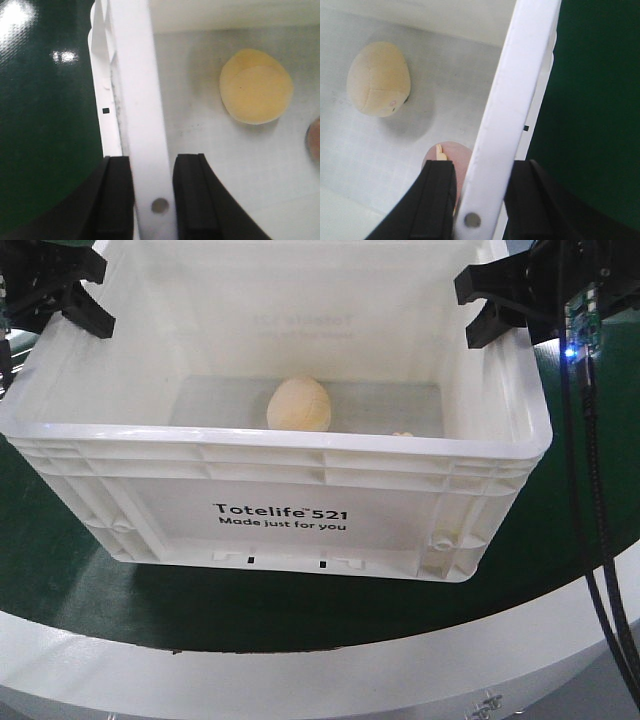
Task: Place moving items into box and shelve
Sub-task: 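Hold the tote with both grippers while the base turns away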
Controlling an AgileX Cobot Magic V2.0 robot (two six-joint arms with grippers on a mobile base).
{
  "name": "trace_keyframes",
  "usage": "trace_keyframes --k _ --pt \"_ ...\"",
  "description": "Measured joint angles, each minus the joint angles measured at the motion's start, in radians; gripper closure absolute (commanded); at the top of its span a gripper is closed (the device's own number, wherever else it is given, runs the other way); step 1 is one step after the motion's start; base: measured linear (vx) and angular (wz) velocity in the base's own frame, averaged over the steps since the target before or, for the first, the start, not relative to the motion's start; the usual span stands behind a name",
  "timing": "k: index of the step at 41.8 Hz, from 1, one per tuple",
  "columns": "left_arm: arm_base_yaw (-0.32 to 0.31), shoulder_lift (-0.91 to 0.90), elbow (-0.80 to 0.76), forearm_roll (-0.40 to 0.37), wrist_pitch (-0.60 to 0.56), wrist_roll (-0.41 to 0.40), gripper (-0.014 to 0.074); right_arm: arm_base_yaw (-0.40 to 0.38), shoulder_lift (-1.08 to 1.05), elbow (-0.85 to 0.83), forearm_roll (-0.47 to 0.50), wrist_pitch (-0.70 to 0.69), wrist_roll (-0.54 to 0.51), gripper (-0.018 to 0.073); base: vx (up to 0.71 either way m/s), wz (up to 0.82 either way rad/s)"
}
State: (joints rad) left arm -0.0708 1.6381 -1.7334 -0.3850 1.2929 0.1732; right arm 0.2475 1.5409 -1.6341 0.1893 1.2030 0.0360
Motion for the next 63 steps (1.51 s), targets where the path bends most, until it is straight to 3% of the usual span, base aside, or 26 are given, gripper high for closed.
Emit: trace_keyframes --k 11,63 --pt "0.000 -0.105 0.000 0.029 0.006 -0.003 0.0598 0.000 -0.033 0.000 0.049 0.054 0.003 0.0563 0.00 0.00" --pt "0.000 -0.107 0.000 0.011 0.015 -0.005 0.0597 0.000 -0.097 0.000 0.054 0.086 0.012 0.0563 0.00 0.00"
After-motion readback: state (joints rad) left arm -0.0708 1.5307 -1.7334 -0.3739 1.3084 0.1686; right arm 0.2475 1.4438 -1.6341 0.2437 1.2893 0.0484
